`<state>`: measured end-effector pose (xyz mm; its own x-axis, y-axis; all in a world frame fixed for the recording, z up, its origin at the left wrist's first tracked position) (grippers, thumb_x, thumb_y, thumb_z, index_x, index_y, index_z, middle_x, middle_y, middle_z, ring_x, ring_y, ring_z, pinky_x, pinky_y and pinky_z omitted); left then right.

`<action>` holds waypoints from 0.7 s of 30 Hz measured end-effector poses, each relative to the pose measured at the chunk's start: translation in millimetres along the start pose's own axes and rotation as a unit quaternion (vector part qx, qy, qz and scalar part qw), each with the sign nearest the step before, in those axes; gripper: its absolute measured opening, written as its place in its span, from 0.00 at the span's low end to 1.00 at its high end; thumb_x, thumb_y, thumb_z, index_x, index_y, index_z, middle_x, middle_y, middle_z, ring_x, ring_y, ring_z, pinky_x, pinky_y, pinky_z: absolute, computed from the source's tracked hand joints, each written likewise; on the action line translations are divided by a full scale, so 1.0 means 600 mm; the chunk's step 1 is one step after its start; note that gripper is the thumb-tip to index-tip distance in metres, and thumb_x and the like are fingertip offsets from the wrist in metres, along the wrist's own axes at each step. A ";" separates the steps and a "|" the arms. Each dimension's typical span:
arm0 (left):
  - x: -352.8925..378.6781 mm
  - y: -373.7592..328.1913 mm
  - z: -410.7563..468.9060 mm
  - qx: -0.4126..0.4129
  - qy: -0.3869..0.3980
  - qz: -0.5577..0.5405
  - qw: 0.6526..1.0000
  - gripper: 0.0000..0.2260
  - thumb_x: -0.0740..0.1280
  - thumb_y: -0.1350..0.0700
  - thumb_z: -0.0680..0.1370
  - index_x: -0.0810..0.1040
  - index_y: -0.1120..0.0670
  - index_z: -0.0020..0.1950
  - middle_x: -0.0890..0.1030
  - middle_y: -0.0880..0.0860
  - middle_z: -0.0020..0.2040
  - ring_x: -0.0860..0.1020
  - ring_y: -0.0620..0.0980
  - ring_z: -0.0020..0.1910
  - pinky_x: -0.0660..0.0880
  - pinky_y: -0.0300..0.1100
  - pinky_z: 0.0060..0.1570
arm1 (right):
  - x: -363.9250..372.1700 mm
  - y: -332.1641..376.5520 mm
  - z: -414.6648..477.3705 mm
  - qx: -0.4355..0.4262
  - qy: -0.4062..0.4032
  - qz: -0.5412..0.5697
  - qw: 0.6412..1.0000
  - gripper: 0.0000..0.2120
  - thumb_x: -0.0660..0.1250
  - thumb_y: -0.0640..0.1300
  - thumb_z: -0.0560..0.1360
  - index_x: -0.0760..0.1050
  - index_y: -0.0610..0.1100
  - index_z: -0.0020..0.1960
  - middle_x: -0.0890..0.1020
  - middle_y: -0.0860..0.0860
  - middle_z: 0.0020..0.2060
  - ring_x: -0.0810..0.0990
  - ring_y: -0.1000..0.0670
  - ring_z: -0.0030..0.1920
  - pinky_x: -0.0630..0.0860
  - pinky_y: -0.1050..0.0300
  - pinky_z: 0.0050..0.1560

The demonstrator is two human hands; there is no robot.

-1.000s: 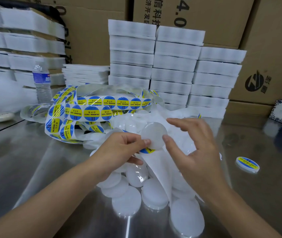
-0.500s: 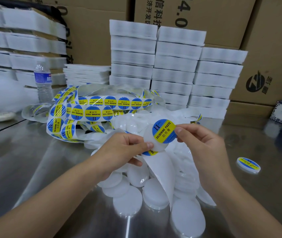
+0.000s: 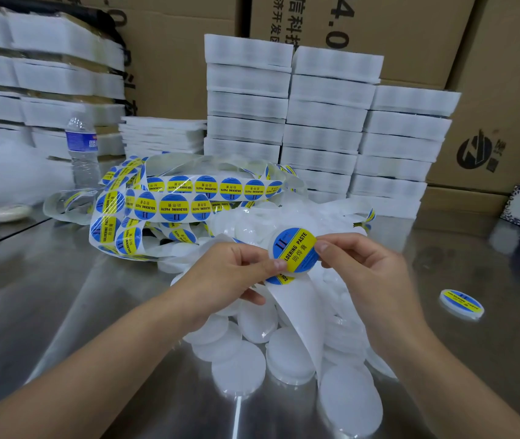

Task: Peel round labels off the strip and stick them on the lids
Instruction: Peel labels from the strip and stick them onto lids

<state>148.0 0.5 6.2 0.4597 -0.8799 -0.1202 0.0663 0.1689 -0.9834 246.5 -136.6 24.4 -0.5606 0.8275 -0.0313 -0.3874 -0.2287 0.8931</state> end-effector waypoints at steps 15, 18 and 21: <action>0.000 -0.001 -0.002 -0.003 -0.004 0.000 1.000 0.08 0.70 0.53 0.73 0.85 0.49 0.34 0.83 0.50 0.39 0.76 0.43 0.39 0.76 0.34 0.32 | 0.000 -0.002 0.000 0.008 -0.002 -0.010 1.000 0.07 0.71 0.40 0.71 0.82 0.49 0.37 0.83 0.56 0.33 0.77 0.62 0.34 0.72 0.72 0.36; 0.001 -0.002 -0.001 0.000 -0.009 0.000 1.000 0.09 0.70 0.54 0.74 0.85 0.49 0.34 0.83 0.48 0.37 0.76 0.42 0.38 0.76 0.34 0.32 | 0.001 -0.004 0.000 0.009 -0.001 -0.012 1.000 0.06 0.71 0.40 0.71 0.83 0.49 0.37 0.84 0.56 0.34 0.78 0.61 0.35 0.72 0.72 0.37; 0.001 -0.002 0.000 0.004 -0.010 0.007 1.000 0.10 0.69 0.55 0.75 0.85 0.50 0.34 0.83 0.47 0.36 0.76 0.40 0.36 0.75 0.34 0.31 | 0.000 -0.007 0.000 0.009 -0.001 -0.018 1.000 0.07 0.71 0.41 0.71 0.83 0.50 0.36 0.84 0.55 0.35 0.79 0.60 0.37 0.73 0.71 0.39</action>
<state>147.9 -0.1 7.6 0.4787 -0.8683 -0.1301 0.0666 0.1837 -0.9807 248.2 -135.5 20.9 -0.5456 0.8356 -0.0633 -0.3940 -0.1891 0.8995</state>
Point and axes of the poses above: each hand's wrist, its own z-axis towards the middle knuckle, its own x-axis out of the palm, y = z × x, the point moved 3 cm from there along z, towards the middle knuckle
